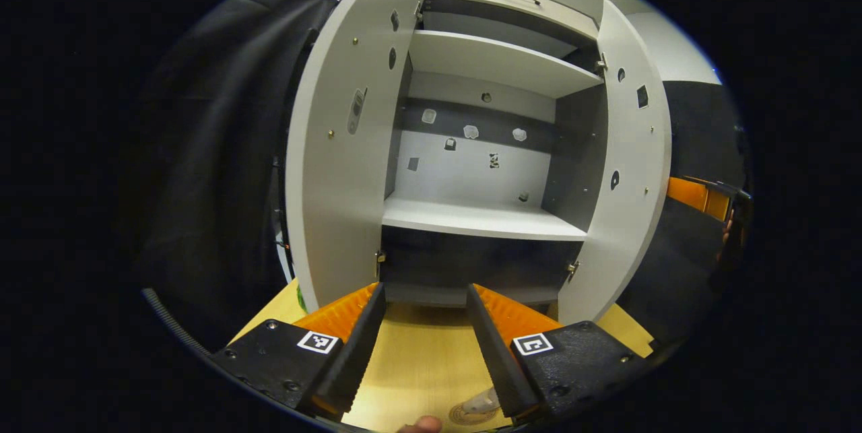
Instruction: Grasp the bottle in the cabinet with the left hand and place it on the coaster, then close the right door with the right hand and the left door with the left hand.
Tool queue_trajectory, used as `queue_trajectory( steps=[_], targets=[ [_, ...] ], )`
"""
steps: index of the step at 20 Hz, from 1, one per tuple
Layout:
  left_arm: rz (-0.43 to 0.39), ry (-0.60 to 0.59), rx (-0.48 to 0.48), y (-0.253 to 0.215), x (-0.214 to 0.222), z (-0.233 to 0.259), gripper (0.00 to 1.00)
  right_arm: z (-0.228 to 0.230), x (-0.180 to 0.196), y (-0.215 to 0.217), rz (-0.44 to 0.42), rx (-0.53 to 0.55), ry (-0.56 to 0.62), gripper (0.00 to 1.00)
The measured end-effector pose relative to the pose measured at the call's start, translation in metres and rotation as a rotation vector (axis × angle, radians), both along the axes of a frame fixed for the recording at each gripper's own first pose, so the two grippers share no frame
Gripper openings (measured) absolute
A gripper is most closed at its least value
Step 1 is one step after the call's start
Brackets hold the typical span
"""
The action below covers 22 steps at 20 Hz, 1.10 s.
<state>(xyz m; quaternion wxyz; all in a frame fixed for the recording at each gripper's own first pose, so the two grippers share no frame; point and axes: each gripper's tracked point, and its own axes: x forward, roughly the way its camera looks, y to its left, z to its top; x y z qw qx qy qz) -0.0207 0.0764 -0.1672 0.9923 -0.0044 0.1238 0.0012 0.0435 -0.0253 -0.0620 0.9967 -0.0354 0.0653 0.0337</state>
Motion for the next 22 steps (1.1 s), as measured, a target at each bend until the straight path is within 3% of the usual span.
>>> queue_trajectory(
  steps=[1,7,15,22],
  targets=[
    [0.01,-0.001,0.007,0.004,-0.002,0.001,0.8,0.0,0.002,0.003,0.007,0.004,0.001,0.88],
    [0.07,0.013,0.023,0.027,-0.016,-0.001,0.79,-0.005,0.01,0.023,0.044,0.062,0.016,0.91],
    [0.138,0.025,0.03,0.052,-0.024,-0.003,0.79,-0.011,0.013,0.068,0.153,0.1,0.04,0.91],
    [0.167,0.029,0.04,0.06,-0.023,-0.004,0.8,-0.014,0.02,0.076,0.168,0.114,0.052,0.91]
  ],
)
